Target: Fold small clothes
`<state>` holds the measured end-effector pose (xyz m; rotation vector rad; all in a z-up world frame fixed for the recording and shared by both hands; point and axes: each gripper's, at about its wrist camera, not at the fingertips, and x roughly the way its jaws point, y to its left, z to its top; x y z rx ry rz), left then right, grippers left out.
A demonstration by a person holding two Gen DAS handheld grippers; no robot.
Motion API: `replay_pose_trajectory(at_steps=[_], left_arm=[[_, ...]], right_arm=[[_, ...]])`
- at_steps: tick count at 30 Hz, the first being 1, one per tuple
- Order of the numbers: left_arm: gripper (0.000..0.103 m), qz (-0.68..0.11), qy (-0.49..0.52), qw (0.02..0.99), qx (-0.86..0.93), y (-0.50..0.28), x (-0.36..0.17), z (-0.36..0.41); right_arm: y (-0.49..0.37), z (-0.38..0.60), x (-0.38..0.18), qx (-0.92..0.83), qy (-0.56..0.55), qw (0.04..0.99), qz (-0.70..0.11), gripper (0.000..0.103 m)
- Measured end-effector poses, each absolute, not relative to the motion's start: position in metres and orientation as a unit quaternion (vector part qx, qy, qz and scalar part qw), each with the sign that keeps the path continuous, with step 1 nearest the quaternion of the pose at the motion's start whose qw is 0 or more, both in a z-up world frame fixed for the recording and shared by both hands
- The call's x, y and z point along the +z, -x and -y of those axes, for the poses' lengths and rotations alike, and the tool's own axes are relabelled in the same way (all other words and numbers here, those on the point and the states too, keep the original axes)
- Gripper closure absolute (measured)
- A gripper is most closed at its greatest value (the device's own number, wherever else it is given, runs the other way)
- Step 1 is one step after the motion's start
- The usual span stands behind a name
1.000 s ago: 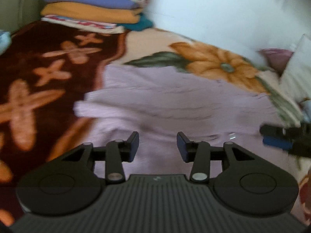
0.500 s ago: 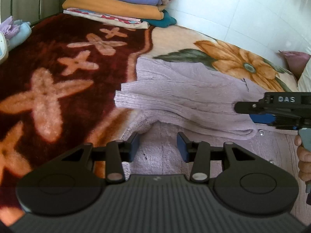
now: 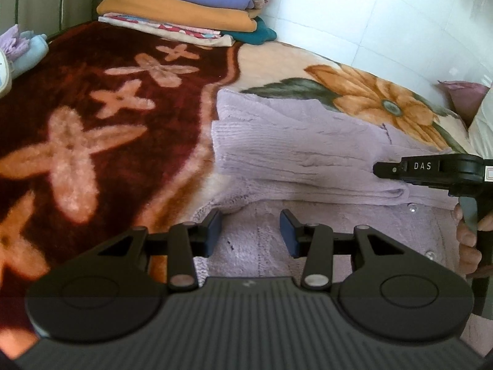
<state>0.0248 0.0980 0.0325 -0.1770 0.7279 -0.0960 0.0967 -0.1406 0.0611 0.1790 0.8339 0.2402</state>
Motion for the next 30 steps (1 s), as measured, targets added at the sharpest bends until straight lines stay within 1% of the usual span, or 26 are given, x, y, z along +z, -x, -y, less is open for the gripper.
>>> replay_pose_trajectory(at_steps=[2,4,5,6,10,14,16,18,21,27,28,29,30], left_arm=[[0.058,-0.358,0.09,0.928,-0.048,-0.022,0.039,-0.1],[0.058,-0.358,0.089,0.928,-0.047,-0.02,0.046,-0.103],[0.058,-0.36,0.086,0.928,-0.044,-0.019,0.049,-0.104],[0.058,-0.362,0.084,0.927,-0.04,-0.02,0.051,-0.105],[0.058,-0.375,0.092,0.922,-0.014,-0.019,0.057,-0.116],[0.058,-0.385,0.099,0.918,0.01,-0.018,0.056,-0.129],[0.058,-0.391,0.102,0.915,0.02,-0.017,0.054,-0.135],[0.057,-0.396,0.11,0.911,0.023,-0.016,0.052,-0.141],[0.057,-0.401,0.116,0.908,0.026,-0.015,0.048,-0.146],[0.057,-0.408,0.13,0.903,0.029,-0.016,0.042,-0.154],[0.057,-0.408,0.129,0.903,0.029,-0.016,0.042,-0.154],[0.057,-0.408,0.127,0.904,0.029,-0.016,0.042,-0.153],[0.057,-0.407,0.126,0.904,0.028,-0.016,0.042,-0.153]], right_arm=[[-0.09,0.141,0.069,0.118,-0.091,0.905,-0.399,0.077],[-0.08,0.137,0.08,0.125,-0.085,0.91,-0.386,0.067],[-0.074,0.134,0.087,0.133,-0.082,0.912,-0.379,0.059],[-0.068,0.13,0.093,0.145,-0.08,0.913,-0.372,0.056],[-0.046,0.108,0.109,0.209,-0.073,0.904,-0.367,0.055],[-0.033,0.073,0.111,0.259,-0.056,0.89,-0.372,0.054],[-0.031,0.056,0.109,0.272,-0.038,0.887,-0.37,0.052],[-0.033,0.038,0.106,0.274,-0.021,0.889,-0.366,0.047],[-0.038,0.017,0.1,0.283,-0.004,0.887,-0.366,0.043],[-0.051,-0.008,0.086,0.291,0.04,0.879,-0.375,0.043],[-0.052,-0.011,0.084,0.289,0.048,0.88,-0.373,0.044],[-0.053,-0.012,0.081,0.282,0.054,0.882,-0.373,0.056],[-0.054,-0.012,0.08,0.275,0.057,0.885,-0.372,0.075]])
